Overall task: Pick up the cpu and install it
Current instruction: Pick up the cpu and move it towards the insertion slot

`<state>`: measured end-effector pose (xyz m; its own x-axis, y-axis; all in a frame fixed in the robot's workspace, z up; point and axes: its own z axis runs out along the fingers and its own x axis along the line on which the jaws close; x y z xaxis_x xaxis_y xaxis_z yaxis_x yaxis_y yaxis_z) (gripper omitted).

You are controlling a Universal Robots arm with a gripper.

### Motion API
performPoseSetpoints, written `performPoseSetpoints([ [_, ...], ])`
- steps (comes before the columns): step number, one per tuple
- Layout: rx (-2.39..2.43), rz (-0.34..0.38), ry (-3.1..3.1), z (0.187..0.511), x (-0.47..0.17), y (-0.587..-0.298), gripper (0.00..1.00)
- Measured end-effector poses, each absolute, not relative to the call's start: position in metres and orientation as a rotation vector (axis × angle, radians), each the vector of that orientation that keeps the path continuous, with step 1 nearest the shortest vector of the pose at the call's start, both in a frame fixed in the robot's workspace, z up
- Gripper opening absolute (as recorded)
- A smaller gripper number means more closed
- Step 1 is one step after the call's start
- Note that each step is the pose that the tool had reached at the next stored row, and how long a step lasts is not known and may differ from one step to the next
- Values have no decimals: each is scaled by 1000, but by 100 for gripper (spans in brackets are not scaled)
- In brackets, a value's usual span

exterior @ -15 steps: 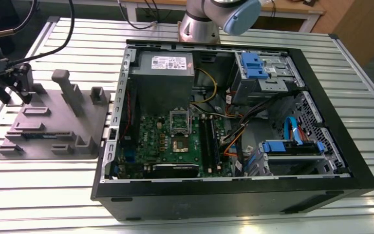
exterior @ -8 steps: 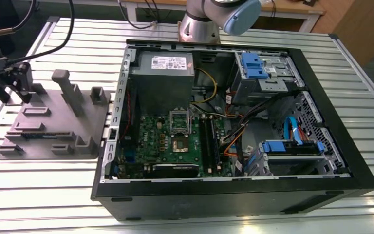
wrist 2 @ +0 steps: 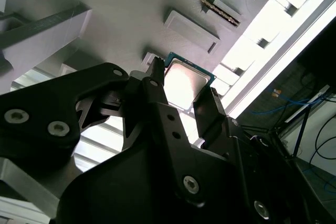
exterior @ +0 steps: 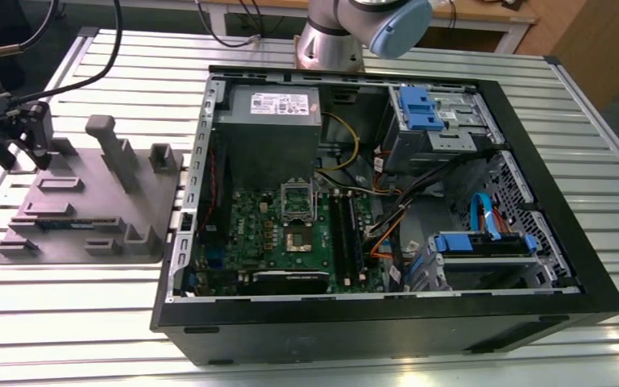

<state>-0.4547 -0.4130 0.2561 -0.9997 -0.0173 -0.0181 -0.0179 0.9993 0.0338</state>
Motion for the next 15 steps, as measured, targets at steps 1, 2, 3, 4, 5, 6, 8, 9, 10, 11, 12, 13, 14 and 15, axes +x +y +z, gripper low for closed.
performPoseSetpoints([
  [1,-27,53,3123,256,-455,-413,47],
  [2,-27,53,3123,256,-455,-413,47],
  [3,-27,53,3123,257,-455,-413,47],
  [4,-27,53,3123,257,-455,-413,47],
  [5,-28,53,3123,257,-455,-413,47],
  [6,-27,53,3123,258,-455,-413,47],
  [8,-27,53,3123,258,-455,-413,47],
  [9,-27,53,3123,258,-455,-413,47],
  [10,-27,53,3123,259,-455,-413,47],
  [11,-27,53,3124,259,-455,-413,47],
  [12,-27,53,3123,260,-455,-413,47],
  [13,-27,53,3123,260,-455,-413,47],
  [14,-27,53,3123,261,-455,-413,47],
  [15,-27,53,3123,262,-455,-413,47],
])
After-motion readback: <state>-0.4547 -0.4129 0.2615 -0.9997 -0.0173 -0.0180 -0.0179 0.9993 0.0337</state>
